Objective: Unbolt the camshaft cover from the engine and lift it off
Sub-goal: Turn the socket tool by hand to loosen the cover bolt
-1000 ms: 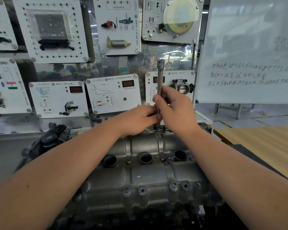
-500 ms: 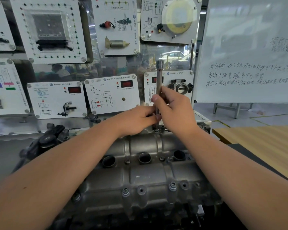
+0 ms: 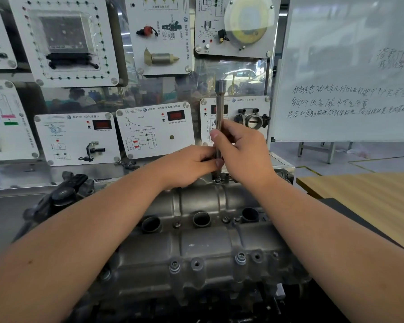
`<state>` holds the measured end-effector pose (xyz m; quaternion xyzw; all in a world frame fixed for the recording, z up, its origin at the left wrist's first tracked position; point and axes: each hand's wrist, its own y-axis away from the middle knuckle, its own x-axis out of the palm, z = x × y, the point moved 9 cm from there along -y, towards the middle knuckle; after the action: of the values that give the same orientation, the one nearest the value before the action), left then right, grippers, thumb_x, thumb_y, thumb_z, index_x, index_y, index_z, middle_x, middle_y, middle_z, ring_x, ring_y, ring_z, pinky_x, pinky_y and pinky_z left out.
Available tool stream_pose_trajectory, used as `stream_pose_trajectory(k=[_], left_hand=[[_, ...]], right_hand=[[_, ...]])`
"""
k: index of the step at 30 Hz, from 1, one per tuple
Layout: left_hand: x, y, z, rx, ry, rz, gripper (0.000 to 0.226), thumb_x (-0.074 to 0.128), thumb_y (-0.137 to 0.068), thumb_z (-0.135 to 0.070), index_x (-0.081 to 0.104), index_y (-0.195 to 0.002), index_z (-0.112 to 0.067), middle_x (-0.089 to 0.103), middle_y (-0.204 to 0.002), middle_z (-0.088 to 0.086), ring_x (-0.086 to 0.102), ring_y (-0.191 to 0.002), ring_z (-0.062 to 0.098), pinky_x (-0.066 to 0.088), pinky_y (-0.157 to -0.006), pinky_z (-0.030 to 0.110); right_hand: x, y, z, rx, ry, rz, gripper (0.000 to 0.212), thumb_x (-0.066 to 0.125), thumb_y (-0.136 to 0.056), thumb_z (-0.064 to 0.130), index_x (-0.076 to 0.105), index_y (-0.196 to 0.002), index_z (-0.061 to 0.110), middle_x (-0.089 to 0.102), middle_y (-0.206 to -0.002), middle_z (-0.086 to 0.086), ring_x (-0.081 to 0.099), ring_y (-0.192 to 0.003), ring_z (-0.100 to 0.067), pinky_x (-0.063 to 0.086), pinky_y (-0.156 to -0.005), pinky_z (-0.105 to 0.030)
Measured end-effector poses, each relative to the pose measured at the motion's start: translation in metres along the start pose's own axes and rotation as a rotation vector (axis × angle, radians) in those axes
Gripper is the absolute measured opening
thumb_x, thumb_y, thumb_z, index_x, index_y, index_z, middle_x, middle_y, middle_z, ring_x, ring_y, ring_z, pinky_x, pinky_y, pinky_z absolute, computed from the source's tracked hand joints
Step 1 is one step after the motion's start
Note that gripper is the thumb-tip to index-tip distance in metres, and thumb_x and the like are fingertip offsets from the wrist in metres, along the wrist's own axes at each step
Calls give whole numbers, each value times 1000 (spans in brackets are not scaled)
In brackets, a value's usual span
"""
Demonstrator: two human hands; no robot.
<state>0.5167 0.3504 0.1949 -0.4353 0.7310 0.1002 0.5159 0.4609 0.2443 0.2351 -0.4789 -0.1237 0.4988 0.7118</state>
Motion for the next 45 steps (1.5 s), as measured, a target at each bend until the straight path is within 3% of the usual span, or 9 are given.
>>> stream_pose_trajectory(k=[3,6,11,18,21,25,32,40,45], left_hand=[[0,0,-2,-5,-6,18,36,52,-105,-45,63,-133,-26,71,-125,-3,65,-114,16,49,-105,46],[1,-1,-4,4,-28,22,40,53,-104,-46,63,-133,-21,70,-125,-2,65,-114,15,49,-104,46],[0,3,-9,18,-9,17,57,46,-94,-59,64,-129,-17,72,-119,2,66,-112,21,49,-102,51],[0,0,-8,25,-73,13,35,52,-104,-45,65,-126,-21,72,-114,-2,66,-105,16,50,-99,47],[0,-2,-8,35,-49,-2,31,53,-105,-41,66,-122,-18,73,-110,0,67,-103,19,51,-97,49],[1,1,-3,12,-27,12,35,50,-106,-42,63,-130,-21,71,-119,-1,65,-112,18,49,-102,49],[1,-1,-7,31,-27,11,32,52,-106,-40,64,-127,-20,72,-116,-1,66,-109,18,50,-102,48],[1,2,-4,23,3,14,35,49,-108,-37,61,-134,-18,70,-124,2,64,-117,20,47,-105,49],[1,2,-9,43,-9,31,39,51,-105,-43,61,-132,-17,70,-123,3,65,-116,22,48,-104,51]], right_hand=[[1,0,0,2,19,-8,9,66,-96,24,68,-94,16,62,-71,10,59,-68,-1,42,-62,-10],[-2,-1,-5,49,-21,-31,27,70,-93,25,68,-119,18,68,-87,11,64,-81,-1,51,-75,-15],[0,0,-3,25,4,-13,13,62,-98,20,64,-86,15,58,-69,11,55,-63,1,41,-60,-11],[-2,0,-2,37,-47,-54,21,69,-94,25,68,-113,19,68,-85,14,65,-82,-2,52,-73,-17],[-2,0,-2,29,-26,-46,3,66,-96,21,67,-98,20,63,-78,18,59,-76,7,45,-69,-8],[1,1,2,-5,-4,-6,23,59,-100,19,59,-80,8,52,-65,5,46,-63,-4,35,-57,-14],[-2,1,2,25,-56,-44,23,69,-94,21,68,-116,14,70,-90,5,65,-87,-12,55,-80,-29],[-1,-1,-1,22,7,-18,21,61,-99,21,58,-78,20,60,-67,4,52,-62,-4,39,-57,-14],[-3,0,-2,43,-48,-54,19,70,-93,24,66,-111,16,69,-84,7,65,-79,-7,52,-70,-19]])
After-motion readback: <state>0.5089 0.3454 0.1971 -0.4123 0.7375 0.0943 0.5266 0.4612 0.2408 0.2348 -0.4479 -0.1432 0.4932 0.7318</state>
